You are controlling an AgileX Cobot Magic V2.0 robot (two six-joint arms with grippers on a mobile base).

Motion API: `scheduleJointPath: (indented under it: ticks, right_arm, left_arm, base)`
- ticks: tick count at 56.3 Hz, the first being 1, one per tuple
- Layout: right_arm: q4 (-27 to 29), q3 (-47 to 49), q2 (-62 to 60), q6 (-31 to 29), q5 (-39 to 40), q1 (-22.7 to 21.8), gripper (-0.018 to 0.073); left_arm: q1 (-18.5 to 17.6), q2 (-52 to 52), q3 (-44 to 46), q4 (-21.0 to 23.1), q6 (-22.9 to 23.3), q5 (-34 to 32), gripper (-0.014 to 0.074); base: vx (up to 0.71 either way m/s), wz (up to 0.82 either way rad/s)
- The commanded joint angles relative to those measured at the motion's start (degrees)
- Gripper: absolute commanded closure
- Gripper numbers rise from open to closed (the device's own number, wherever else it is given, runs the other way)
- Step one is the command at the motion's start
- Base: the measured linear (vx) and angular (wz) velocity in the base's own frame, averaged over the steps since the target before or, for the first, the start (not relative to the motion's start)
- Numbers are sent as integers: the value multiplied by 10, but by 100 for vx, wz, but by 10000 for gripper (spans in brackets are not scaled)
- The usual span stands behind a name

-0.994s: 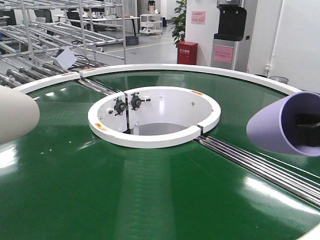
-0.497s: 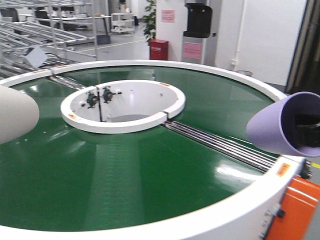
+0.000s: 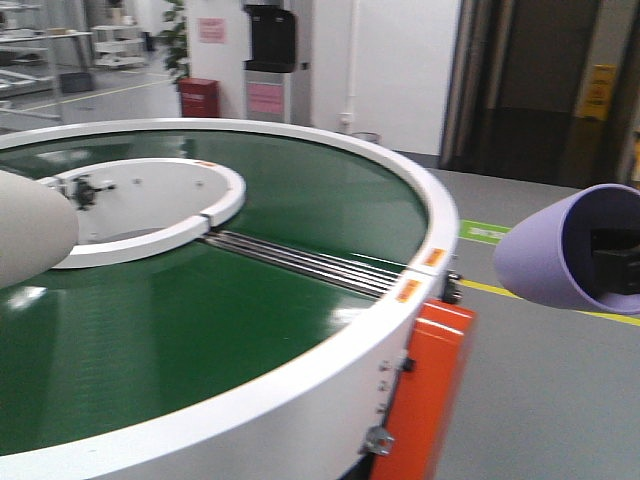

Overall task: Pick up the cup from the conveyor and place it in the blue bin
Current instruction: 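Hold both cups raised while the base drives away from the conveyor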

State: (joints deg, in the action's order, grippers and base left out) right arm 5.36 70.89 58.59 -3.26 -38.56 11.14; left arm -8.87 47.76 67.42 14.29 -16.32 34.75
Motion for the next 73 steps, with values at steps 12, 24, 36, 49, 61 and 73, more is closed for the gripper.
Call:
scheduleJointPath:
  ticks: [12, 24, 36, 49, 61, 73]
  right_arm:
    - [-2, 16, -10, 0, 50, 0, 568]
    - [-2, 16, -10, 0, 50, 0, 568]
    - [-2, 16, -10, 0, 50, 0, 568]
    - [-2, 16, -10, 0, 50, 0, 568]
    - [-2, 16, -10, 0, 50, 0, 568]
    - [-2, 16, -10, 0, 50, 0, 568]
  left_arm:
    - [-4, -1, 16, 11, 2, -50, 545]
    - [-4, -1, 16, 11, 2, -50, 545]
    - [-4, -1, 16, 11, 2, -50, 545]
    - [-4, -1, 16, 11, 2, -50, 545]
    - [-4, -1, 16, 11, 2, -50, 545]
    - [-4, -2, 16, 11, 2, -50, 545]
  base:
    - [-10, -53]
    - [-5, -44]
    - [0, -40]
    - [6, -46]
    - [12, -52]
    - [15, -55]
